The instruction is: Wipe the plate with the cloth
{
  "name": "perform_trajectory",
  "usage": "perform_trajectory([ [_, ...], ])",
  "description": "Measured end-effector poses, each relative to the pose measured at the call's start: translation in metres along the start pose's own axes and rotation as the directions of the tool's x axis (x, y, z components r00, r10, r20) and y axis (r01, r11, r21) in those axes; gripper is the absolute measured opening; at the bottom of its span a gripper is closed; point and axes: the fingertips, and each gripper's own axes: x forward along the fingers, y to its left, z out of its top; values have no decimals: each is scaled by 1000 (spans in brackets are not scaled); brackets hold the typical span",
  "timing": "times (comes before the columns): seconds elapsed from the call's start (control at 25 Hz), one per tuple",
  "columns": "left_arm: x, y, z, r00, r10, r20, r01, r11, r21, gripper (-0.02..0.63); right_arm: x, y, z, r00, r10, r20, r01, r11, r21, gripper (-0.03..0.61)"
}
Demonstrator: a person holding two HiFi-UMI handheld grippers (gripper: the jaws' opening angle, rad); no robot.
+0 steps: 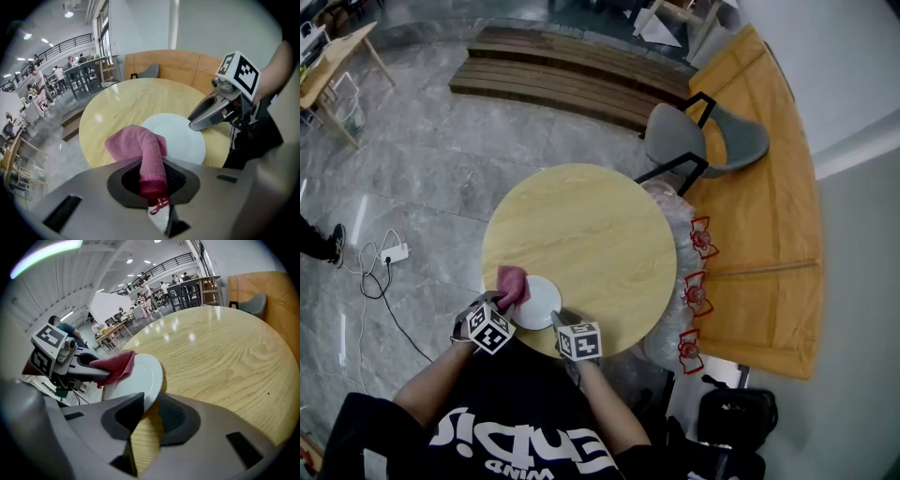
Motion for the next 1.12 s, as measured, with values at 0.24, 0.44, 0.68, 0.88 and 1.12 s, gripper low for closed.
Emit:
perform_trajectory([
  [0.24,4,-2,2,998,5,-62,-3,1000,30,52,0,-1,-1,1000,-2,0,2,1000,-3,110],
  [0.44,6,-1,7,996,11,-93,-8,999,33,52,0,1,0,1000,-4,3,4,1000,5,110],
  [0.68,11,-4,10,990,-2,-139,8,999,37,52,-1,0,-1,1000,-4,7,4,1000,5,110],
  [0.88,16,-6,14,987,-30,-159,37,999,38,52,0,0,-1,1000,-6,8,6,1000,7,110],
  [1.12,25,-13,25,987,-56,-147,63,997,44,52,0,0,0,1000,-8,6,8,1000,9,110],
])
